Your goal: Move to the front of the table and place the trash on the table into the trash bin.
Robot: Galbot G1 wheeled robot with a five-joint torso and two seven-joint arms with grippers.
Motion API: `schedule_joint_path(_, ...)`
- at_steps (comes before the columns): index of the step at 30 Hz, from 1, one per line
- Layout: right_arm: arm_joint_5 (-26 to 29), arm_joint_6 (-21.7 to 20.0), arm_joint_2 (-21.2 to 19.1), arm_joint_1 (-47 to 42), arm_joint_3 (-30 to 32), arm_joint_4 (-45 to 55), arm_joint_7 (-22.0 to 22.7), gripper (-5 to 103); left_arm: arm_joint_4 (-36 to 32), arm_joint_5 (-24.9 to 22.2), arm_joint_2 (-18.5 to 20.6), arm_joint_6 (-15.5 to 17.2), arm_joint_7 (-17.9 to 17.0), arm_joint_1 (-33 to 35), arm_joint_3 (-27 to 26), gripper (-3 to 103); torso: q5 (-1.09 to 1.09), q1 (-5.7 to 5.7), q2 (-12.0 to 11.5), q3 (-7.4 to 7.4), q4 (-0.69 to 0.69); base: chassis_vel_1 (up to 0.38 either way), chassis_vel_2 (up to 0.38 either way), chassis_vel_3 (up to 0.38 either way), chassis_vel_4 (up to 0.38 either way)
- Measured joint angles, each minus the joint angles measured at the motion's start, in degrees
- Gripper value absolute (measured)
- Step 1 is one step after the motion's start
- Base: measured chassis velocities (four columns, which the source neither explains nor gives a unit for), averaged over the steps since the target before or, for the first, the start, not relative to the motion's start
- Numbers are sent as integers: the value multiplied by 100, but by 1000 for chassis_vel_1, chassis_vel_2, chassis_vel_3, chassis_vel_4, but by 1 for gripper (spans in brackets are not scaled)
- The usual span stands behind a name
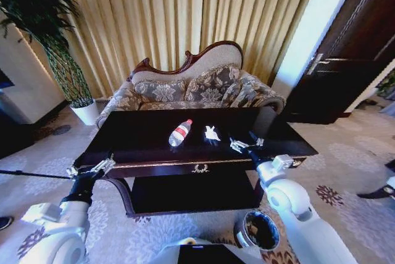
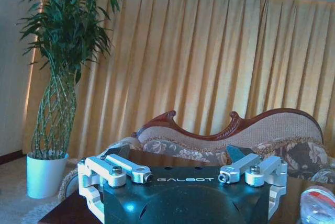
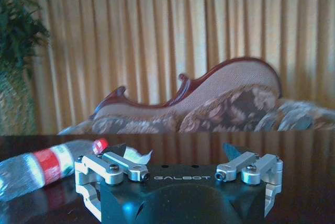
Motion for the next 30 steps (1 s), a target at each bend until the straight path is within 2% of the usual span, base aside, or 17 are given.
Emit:
schedule_joint_path(4,419,-418,-256,476,-305,-188,195,100,0,15,-35,0,-2,15,-4,100,0,0,-1,1,2,37,-24,-21,41)
schedule_joint_path(6,476,-501,-308,594,-395,-245,261,100,0,22,-49,0,-2,18,-4,100,-1,2,-1,2,2,0,0,0,0)
schedule_joint_path(11,868,-986,-461,1382,-919,-590,696,100,0,149,-158,-3,-8,63,39,100,-1,11,-6,5,2,0,0,0,0)
schedule_joint_path(20,1222,-1360,-422,2325,-1555,-959,1060,100,0,186,-199,-37,-11,96,-17,100,-1,8,-4,4,1,0,0,0,0)
schedule_joint_path(30,1194,-1339,-159,2688,-2002,-1460,1085,100,0,276,-288,-67,-8,96,38,100,0,8,-4,4,1,0,0,0,0)
